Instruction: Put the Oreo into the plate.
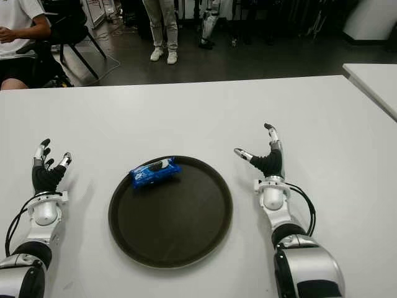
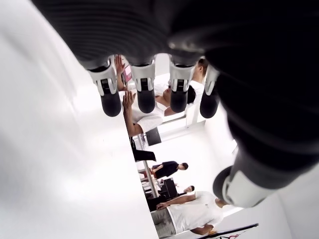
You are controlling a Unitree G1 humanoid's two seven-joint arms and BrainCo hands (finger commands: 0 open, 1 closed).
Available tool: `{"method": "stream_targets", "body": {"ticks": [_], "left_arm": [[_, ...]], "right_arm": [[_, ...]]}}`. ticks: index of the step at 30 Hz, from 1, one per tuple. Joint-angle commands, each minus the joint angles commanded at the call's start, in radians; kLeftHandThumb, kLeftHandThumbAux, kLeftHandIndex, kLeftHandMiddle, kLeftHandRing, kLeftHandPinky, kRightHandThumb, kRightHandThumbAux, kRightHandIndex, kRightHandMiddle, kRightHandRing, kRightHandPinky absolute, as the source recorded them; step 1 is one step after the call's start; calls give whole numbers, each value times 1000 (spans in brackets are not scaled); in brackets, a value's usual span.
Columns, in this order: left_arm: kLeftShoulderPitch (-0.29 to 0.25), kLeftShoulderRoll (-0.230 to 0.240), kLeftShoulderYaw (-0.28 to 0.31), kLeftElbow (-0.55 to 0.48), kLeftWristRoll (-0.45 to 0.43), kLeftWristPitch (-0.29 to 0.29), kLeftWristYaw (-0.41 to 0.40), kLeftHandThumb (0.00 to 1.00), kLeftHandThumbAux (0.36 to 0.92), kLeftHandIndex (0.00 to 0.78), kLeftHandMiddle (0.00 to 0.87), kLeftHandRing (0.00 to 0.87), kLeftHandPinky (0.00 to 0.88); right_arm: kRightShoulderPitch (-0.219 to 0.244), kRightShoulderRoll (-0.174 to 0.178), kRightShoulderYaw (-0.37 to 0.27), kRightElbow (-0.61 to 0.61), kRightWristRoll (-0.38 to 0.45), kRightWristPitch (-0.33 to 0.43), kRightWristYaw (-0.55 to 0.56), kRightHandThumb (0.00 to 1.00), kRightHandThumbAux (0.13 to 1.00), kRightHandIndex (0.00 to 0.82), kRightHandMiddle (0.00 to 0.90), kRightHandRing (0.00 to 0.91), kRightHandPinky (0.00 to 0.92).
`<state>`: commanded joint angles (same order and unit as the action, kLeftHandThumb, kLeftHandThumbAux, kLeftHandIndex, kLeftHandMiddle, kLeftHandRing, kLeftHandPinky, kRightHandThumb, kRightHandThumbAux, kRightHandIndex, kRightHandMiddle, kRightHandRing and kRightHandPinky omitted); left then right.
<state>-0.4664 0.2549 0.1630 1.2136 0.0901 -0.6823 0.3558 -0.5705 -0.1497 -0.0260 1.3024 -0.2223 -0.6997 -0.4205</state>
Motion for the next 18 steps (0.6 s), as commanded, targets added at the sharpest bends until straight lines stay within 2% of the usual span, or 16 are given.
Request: {"method": "stream_targets", "body": {"ticks": [4,11,18], "left_arm": [[2,-7,7,-3,-12,-9,-14,0,741,34,26,0,0],[0,-32,58,-10,-94,-7,-95,0,802,26,22,0,0],[2,-41,72,-17,-120,4,-124,0,827,15,5,0,0]], "right_arm": [[4,3,-6,-1,4,-11,7,0,787,28,5,0,9],[3,5,0,-5,-5,-23,-3,0,774,24,2,0,3],[0,8,-5,-6,-2,-30,-4,0,781,28,10,0,1]]}}
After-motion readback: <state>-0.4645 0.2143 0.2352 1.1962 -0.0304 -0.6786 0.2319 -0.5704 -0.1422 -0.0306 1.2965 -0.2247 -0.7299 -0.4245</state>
